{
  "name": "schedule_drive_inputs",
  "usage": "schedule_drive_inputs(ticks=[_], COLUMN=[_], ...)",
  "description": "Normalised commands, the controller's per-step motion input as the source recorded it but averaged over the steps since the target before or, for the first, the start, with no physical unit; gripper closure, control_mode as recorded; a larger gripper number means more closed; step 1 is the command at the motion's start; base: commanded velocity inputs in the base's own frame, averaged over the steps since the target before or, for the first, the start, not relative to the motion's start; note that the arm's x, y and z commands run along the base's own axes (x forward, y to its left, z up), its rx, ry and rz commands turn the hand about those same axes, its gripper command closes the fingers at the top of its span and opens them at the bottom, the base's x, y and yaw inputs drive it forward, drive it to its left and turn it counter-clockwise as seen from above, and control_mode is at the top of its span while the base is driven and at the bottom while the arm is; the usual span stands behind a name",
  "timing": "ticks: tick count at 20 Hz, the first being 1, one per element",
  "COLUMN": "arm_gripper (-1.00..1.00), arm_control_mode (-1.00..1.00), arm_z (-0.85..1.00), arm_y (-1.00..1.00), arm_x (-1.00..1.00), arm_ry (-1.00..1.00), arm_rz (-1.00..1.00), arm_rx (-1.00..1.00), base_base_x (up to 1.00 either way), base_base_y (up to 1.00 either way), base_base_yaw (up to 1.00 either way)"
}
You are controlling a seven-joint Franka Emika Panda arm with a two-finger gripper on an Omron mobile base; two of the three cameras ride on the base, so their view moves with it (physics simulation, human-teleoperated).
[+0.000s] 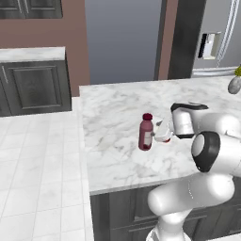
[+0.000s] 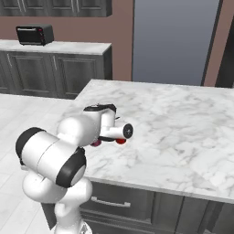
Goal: Pick the juice, can from the counter and place them in the open cabinet.
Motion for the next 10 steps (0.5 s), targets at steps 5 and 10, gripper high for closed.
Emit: schedule_drive_inputs(ticks=[5,10], arm_gripper=[-1.0,-1.0], arm_control_mode=[-1.0,-1.0], arm_z=[-0.06,0.0], arm_y=[0.1,0.18], arm_x=[0.0,0.0], arm_ry=[0.0,0.01], arm_rz=[0.03,0.03], arm_rx=[0.0,0.0], base_base_x=[0.0,0.0], base_base_y=[0.0,0.0], base_base_yaw=[0.0,0.0])
